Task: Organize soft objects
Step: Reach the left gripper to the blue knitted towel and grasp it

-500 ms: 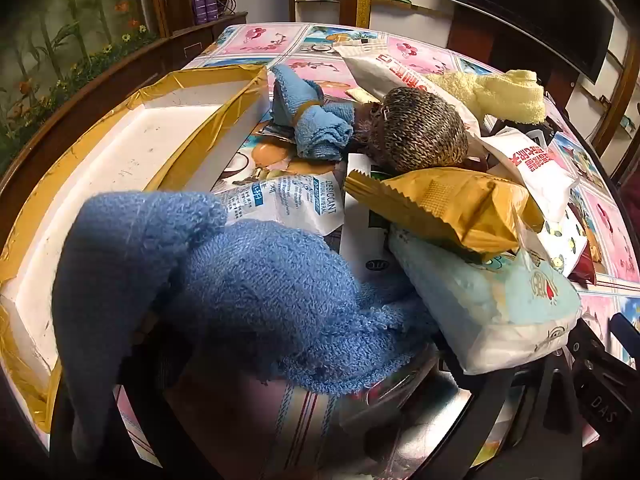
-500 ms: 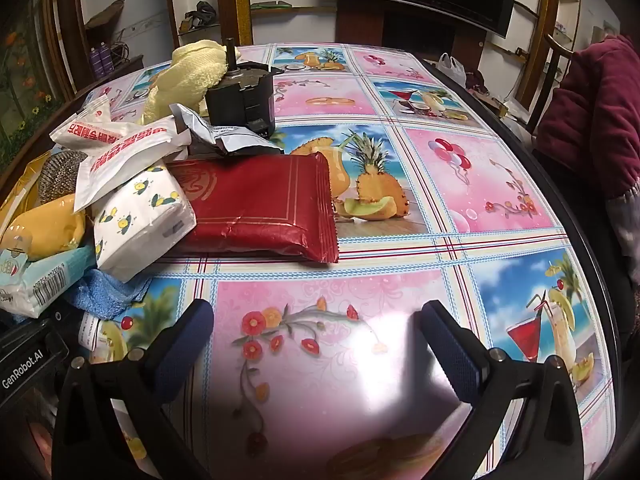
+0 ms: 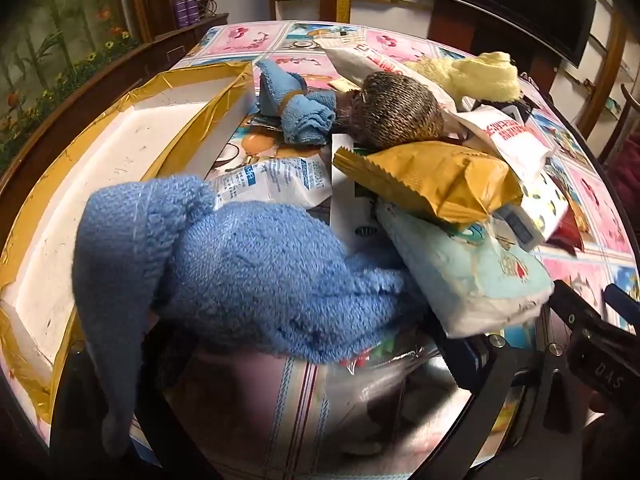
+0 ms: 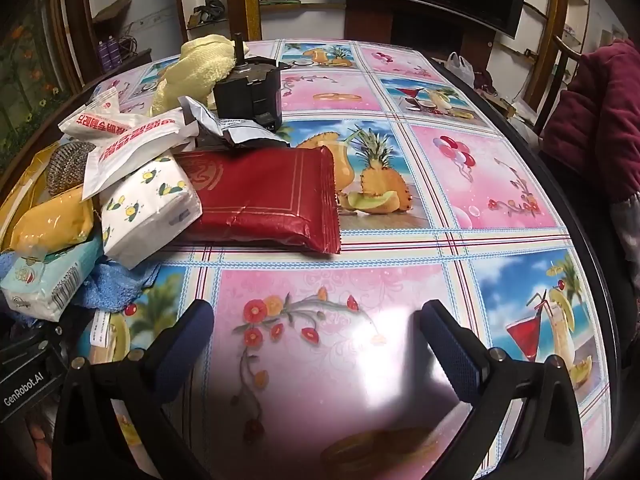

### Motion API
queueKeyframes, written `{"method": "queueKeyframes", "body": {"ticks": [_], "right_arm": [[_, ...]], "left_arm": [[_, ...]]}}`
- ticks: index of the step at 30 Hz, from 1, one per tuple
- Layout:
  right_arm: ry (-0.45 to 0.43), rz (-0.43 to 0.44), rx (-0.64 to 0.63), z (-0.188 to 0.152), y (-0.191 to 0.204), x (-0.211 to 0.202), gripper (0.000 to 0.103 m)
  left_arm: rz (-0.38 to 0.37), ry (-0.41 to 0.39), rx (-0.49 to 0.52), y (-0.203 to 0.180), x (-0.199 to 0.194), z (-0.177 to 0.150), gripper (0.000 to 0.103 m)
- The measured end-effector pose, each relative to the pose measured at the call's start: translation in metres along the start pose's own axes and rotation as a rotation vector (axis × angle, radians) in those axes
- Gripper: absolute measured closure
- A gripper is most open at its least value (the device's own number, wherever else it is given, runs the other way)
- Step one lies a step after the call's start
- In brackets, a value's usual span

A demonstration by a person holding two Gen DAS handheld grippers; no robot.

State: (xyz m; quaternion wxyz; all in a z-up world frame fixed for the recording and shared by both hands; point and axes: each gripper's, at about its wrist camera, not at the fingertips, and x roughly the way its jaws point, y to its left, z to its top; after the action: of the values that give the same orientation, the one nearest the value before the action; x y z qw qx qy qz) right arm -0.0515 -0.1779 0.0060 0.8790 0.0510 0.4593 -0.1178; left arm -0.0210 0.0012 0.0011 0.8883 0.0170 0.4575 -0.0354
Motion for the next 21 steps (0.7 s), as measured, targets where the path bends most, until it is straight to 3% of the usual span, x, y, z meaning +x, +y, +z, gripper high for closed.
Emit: {"method": "queueKeyframes", "body": {"ticks": [8, 13, 16, 21], "right_arm": [[-0.015, 0.004, 0.0, -0.014, 0.003, -0.013, 0.0], [0.002, 0.116, -0.087, -0.018, 0.016, -0.02, 0.0], [0.034, 0.124, -0.169, -0.02, 0.028, -0.02, 0.0], [0.07, 0.123, -0.16, -0.023, 0.027, -0.023, 0.0]], "left_arm": [[-0.016, -0.002, 0.026, 0.003, -0.001, -0.002, 0.0], [-0.062, 0.017, 0.077, 0.004, -0.005, -0.002, 0.0], [-0.102, -0.003, 0.062, 0.008, -0.013, -0.004, 0.0], [-0.135, -0.096, 0.092, 0.012, -0.037, -0.008, 0.0]]}}
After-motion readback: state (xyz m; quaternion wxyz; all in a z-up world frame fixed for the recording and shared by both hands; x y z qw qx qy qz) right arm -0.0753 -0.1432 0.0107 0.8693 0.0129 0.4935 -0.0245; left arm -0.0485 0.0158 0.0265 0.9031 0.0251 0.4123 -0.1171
